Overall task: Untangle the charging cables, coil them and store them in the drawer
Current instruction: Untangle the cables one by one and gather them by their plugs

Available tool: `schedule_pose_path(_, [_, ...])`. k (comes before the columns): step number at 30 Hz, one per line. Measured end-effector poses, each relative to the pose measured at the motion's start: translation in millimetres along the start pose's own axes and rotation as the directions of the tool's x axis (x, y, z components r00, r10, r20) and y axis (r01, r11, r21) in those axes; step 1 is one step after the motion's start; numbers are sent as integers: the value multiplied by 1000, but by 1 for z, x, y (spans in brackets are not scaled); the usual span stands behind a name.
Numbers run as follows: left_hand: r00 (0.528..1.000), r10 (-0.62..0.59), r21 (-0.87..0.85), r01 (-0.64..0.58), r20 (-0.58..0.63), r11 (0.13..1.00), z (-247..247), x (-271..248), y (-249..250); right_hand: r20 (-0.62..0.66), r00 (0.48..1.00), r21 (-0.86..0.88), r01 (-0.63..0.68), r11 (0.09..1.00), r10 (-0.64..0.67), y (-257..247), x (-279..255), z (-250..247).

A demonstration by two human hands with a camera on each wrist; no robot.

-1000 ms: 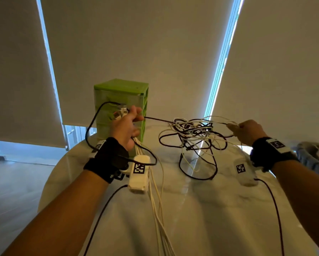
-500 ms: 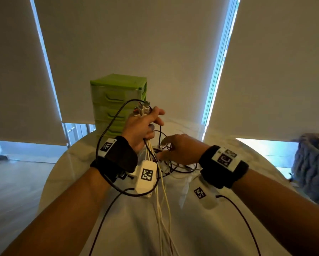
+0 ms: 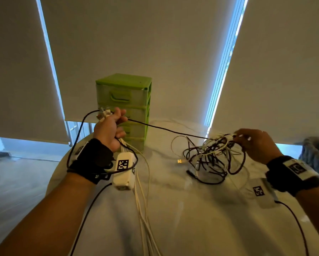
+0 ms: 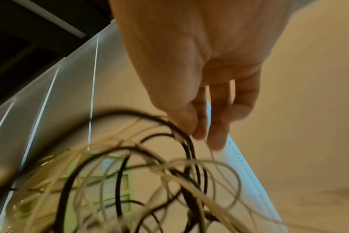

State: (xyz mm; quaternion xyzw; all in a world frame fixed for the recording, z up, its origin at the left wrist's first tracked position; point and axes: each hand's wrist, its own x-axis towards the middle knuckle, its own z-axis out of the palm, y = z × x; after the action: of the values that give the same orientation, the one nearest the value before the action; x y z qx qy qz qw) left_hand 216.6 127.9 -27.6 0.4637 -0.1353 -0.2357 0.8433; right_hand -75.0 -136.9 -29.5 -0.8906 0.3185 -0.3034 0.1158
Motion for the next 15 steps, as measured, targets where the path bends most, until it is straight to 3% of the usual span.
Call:
schedule_pose_path(4, [994, -9, 7, 8, 112, 1000, 14, -7, -3, 205, 979, -26, -16, 1000, 21, 3, 1, -6])
schedule_pose_path(7, [975, 6, -31, 1, 220, 1000, 27, -15, -4, 103, 992, 14, 75, 997, -76, -33, 4, -9])
schedule_pose_path(8, [967, 13, -46, -2, 256, 999, 31, -18, -4, 129, 985, 66, 105, 992, -113, -48, 3, -6])
schedule_pose_path(10, [947, 33, -63, -13, 320, 998, 41, -25, -2, 335, 929, 64, 140, 988, -153, -78, 0, 10])
schedule_pose_path(12, [929, 52, -67, -30, 367, 997, 48, -31, 0, 539, 831, -106, 229, 968, -137, -95, -1, 30])
schedule_pose_path(13, [922, 58, -70, -33, 383, 997, 49, -32, 0, 556, 820, -152, 262, 953, -137, -102, 0, 35])
schedule_pose_path(15, [912, 53, -70, -27, 406, 997, 51, -33, -2, 474, 865, -68, 219, 973, -162, -110, 3, 30])
